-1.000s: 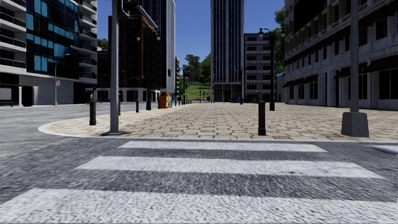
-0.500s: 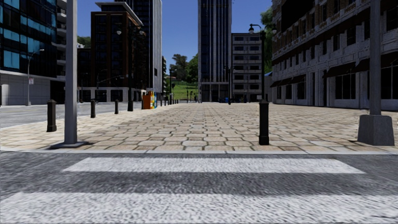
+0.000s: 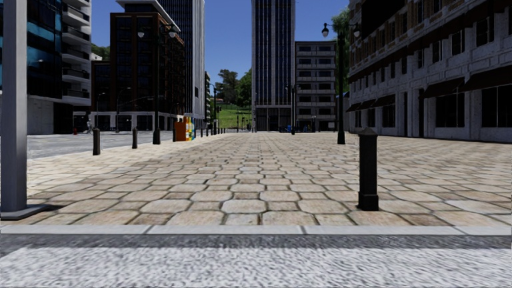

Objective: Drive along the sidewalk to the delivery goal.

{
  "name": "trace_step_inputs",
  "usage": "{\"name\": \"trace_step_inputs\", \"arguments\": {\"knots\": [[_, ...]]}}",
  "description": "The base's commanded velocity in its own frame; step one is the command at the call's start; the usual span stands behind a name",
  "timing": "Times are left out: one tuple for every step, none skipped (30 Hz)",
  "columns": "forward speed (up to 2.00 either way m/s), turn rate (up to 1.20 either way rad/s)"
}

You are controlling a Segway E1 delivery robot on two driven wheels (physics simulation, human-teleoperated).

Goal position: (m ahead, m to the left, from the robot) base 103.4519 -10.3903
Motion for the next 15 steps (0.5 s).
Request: {"name": "trace_step_inputs", "arguments": {"knots": [[2.0, 0.0], [2.0, 0.0], [2.0, 0.0], [2.0, 0.0], [2.0, 0.0], [2.0, 0.0], [2.0, 0.0], [2.0, 0.0], [2.0, 0.0], [2.0, 0.0], [2.0, 0.0], [2.0, 0.0], [2.0, 0.0], [2.0, 0.0], [1.98, 0.0]]}}
